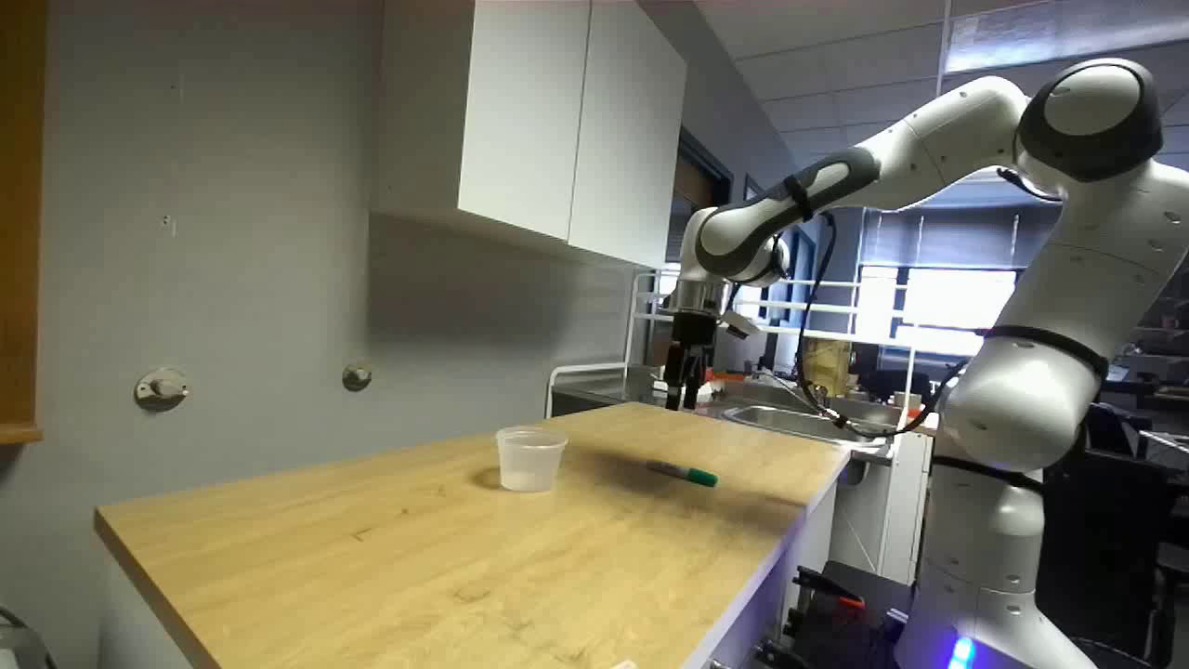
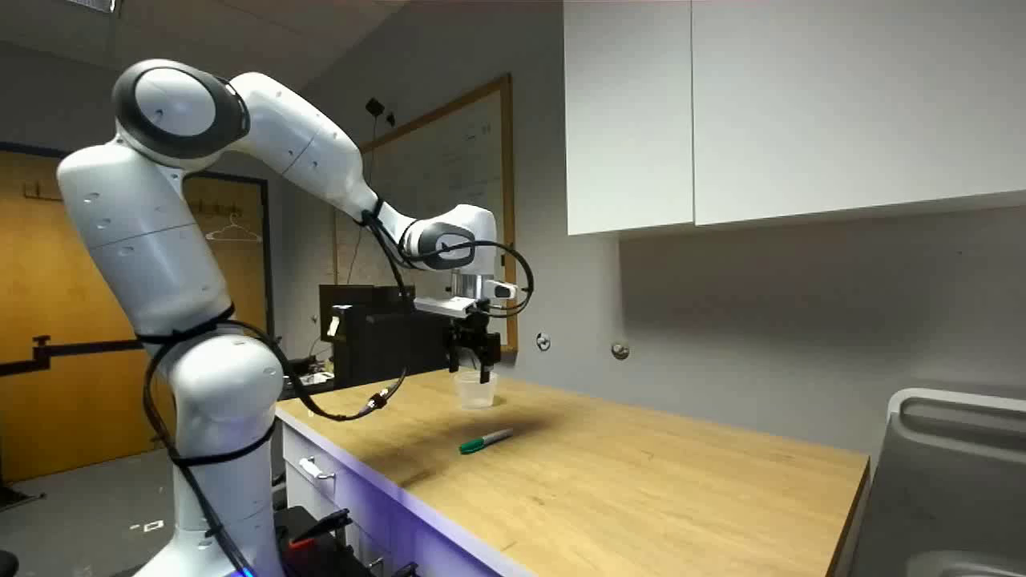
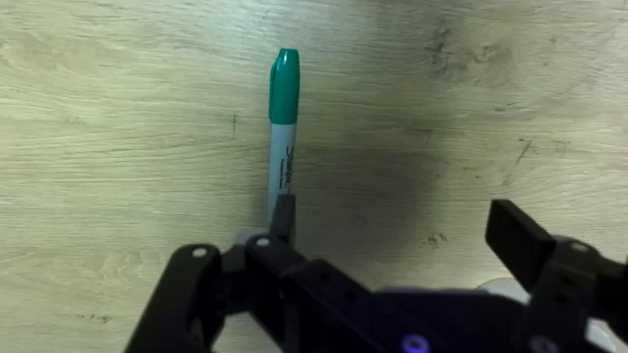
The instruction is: Put the green marker inside the clear bowl
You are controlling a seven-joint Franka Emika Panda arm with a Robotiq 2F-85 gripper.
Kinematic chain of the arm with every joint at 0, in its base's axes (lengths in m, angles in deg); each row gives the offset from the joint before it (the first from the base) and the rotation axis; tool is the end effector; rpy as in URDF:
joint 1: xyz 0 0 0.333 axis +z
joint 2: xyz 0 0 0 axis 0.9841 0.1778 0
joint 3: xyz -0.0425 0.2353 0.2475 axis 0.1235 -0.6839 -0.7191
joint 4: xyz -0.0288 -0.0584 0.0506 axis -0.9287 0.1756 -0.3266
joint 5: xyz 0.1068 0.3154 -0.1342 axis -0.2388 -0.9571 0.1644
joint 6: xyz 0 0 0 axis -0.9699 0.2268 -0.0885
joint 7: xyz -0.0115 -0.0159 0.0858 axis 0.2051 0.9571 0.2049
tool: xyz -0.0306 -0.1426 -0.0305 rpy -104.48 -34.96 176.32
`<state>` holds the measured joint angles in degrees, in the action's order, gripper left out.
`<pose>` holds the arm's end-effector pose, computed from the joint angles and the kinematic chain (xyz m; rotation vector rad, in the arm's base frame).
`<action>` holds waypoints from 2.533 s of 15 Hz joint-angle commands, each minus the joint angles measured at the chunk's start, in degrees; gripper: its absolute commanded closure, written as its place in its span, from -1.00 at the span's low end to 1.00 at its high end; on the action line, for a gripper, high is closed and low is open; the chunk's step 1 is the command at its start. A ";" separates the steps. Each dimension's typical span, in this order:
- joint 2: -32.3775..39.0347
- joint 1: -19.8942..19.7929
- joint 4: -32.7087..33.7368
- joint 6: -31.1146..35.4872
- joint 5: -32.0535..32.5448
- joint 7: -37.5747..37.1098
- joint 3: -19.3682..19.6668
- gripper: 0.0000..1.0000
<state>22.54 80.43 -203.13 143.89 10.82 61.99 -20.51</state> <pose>0.3778 -0.0413 0.4184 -3.0431 -0.1293 -0.0305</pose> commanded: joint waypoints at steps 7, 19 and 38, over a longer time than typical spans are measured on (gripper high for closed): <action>3.21 -1.88 1.19 1.24 -0.53 0.39 0.28 -1.00; 14.63 -3.93 3.65 6.66 -0.72 0.26 0.75 -1.00; 24.30 -6.48 10.07 5.22 -1.03 -0.38 0.34 0.83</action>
<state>46.13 74.95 -194.82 150.53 10.75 61.85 -19.52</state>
